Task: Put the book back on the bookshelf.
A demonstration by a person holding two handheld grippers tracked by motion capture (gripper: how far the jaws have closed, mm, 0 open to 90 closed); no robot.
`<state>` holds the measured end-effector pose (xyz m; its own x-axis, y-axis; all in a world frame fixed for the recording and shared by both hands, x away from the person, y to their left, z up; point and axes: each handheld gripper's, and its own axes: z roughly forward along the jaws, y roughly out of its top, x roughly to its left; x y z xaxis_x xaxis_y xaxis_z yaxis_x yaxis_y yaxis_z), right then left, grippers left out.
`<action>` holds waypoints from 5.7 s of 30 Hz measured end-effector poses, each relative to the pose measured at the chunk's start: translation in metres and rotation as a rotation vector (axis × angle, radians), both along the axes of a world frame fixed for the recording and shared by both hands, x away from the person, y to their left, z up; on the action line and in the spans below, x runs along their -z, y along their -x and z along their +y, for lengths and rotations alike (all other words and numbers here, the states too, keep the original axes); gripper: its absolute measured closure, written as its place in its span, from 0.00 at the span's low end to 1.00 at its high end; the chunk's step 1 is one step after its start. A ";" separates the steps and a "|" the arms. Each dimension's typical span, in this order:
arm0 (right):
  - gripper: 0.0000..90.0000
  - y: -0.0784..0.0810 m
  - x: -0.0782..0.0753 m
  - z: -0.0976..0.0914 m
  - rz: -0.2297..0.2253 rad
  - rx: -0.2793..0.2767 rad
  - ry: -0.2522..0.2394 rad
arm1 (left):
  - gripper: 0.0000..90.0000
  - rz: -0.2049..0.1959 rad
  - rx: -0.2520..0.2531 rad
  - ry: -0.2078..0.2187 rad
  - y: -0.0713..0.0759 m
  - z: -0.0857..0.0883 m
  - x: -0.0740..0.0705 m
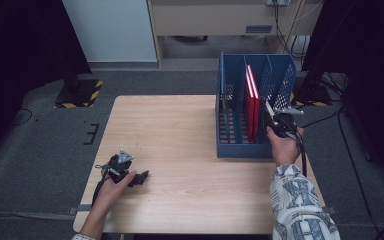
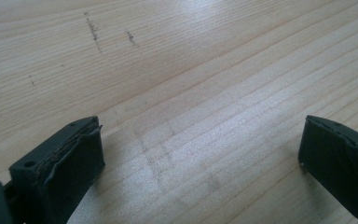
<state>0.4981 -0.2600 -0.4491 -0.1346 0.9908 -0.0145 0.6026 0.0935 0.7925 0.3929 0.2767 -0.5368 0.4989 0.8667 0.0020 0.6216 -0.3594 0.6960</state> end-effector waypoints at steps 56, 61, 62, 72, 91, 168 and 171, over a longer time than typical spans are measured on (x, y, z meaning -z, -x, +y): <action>0.84 -0.004 0.002 -0.001 -0.051 0.046 -0.005 | 0.00 0.000 0.005 -0.001 -0.001 0.000 0.000; 0.84 -0.012 0.002 -0.003 -0.054 0.067 0.013 | 0.00 0.000 0.007 -0.001 -0.001 0.000 0.000; 0.84 -0.013 0.002 -0.003 -0.051 0.066 0.017 | 0.00 0.000 0.007 -0.001 -0.001 0.000 0.000; 0.83 -0.017 0.003 0.001 -0.059 0.033 0.063 | 0.00 0.000 0.008 -0.001 -0.001 0.000 0.000; 0.68 -0.002 -0.004 0.002 -0.121 -0.025 -0.020 | 0.00 0.000 0.009 0.000 -0.002 -0.001 0.000; 0.13 0.086 -0.026 0.025 -0.134 -0.305 -0.107 | 0.00 0.000 0.005 0.002 -0.002 -0.002 0.000; 0.11 0.090 -0.027 0.031 -0.130 -0.324 -0.102 | 0.00 0.000 0.006 0.002 -0.002 -0.002 0.000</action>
